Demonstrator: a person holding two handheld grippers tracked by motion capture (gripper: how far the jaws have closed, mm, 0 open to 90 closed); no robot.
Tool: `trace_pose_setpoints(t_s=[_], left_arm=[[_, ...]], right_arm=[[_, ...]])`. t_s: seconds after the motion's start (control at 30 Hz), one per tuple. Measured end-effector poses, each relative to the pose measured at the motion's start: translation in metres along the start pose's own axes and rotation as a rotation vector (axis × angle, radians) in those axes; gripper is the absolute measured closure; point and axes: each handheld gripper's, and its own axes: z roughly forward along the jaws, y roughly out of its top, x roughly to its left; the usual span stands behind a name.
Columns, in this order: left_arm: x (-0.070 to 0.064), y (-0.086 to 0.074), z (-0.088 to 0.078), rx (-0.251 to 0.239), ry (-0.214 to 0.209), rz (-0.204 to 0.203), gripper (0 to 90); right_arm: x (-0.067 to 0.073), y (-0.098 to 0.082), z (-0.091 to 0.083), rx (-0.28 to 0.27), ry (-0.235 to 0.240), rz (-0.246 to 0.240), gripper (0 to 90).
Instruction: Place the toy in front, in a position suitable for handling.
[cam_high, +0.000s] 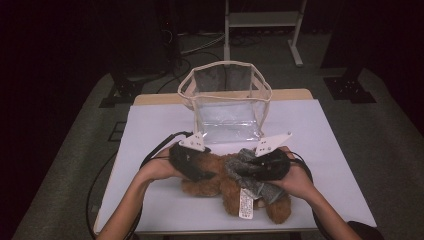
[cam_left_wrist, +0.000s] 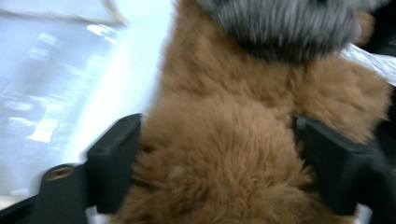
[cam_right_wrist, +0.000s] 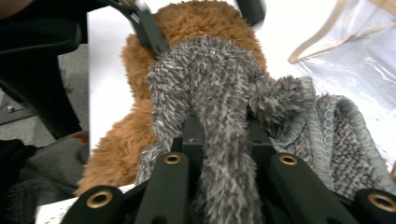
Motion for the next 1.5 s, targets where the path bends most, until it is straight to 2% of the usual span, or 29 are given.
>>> trace_pose_setpoints(t_s=[0.13,0.23,0.33,0.43,0.53,0.6,0.63,0.67,0.7,0.73,0.8,0.93,1.07,1.13,1.23,1.33,1.4,1.43,1.5], left_arm=[[-0.008,-0.007,-0.001,-0.036,-0.001,0.006,24.3],[-0.017,-0.009,-0.004,-0.017,0.0,0.044,24.3],[-0.028,-0.008,-0.008,0.001,0.013,0.076,23.5],[-0.032,-0.002,-0.009,0.019,0.03,0.103,19.5],[-0.031,0.005,-0.005,-0.001,0.005,0.096,17.9],[-0.031,0.008,0.003,0.026,-0.008,0.105,18.0],[-0.032,0.008,0.009,0.058,-0.018,0.116,18.3],[-0.033,0.007,0.013,0.064,-0.018,0.123,18.4],[-0.034,0.006,0.016,0.07,-0.01,0.134,18.4],[-0.034,0.006,0.016,0.066,-0.006,0.128,18.3],[-0.034,0.004,0.015,0.058,-0.016,0.128,18.7],[-0.034,0.006,0.014,0.082,-0.02,0.137,18.7],[-0.034,0.014,0.015,0.078,-0.038,0.146,17.7],[-0.035,0.019,0.02,0.072,-0.052,0.14,13.5],[-0.035,0.026,0.029,0.113,-0.059,0.142,9.4],[-0.035,0.031,0.034,0.14,-0.072,0.149,9.0],[-0.036,0.036,0.04,0.175,-0.085,0.158,8.1],[-0.038,0.04,0.044,0.203,-0.086,0.165,8.1],[-0.038,0.045,0.046,0.221,-0.081,0.184,12.1]], right_arm=[[-0.002,0.004,-0.011,-0.027,0.023,0.004,74.3],[-0.011,0.01,-0.026,-0.058,-0.033,0.012,74.1],[-0.017,0.007,-0.031,-0.069,-0.033,0.038,74.0],[-0.011,-0.002,-0.023,-0.052,-0.014,0.038,74.4],[0.0,-0.011,-0.018,-0.058,0.028,0.039,74.8],[0.006,-0.013,-0.019,-0.065,0.056,0.028,74.8],[0.009,-0.012,-0.021,-0.07,0.056,0.017,74.6],[0.011,-0.011,-0.026,-0.076,0.038,0.0,74.3],[0.011,-0.01,-0.03,-0.082,0.029,0.0,74.2],[0.009,-0.009,-0.036,-0.098,0.013,0.003,74.2],[0.005,-0.01,-0.041,-0.109,-0.002,0.012,74.2],[0.004,-0.013,-0.031,-0.098,0.013,0.017,74.4],[0.009,-0.016,-0.018,-0.077,0.066,0.017,75.1],[0.012,-0.019,-0.015,-0.074,0.098,0.008,75.2],[0.014,-0.021,-0.015,-0.077,0.104,-0.002,75.2],[0.013,-0.022,-0.015,-0.082,0.112,0.002,75.2],[0.012,-0.022,-0.015,-0.08,0.119,0.005,75.2],[0.012,-0.022,-0.015,-0.081,0.121,0.005,75.1],[0.01,-0.021,-0.015,-0.082,0.125,0.012,74.8]])
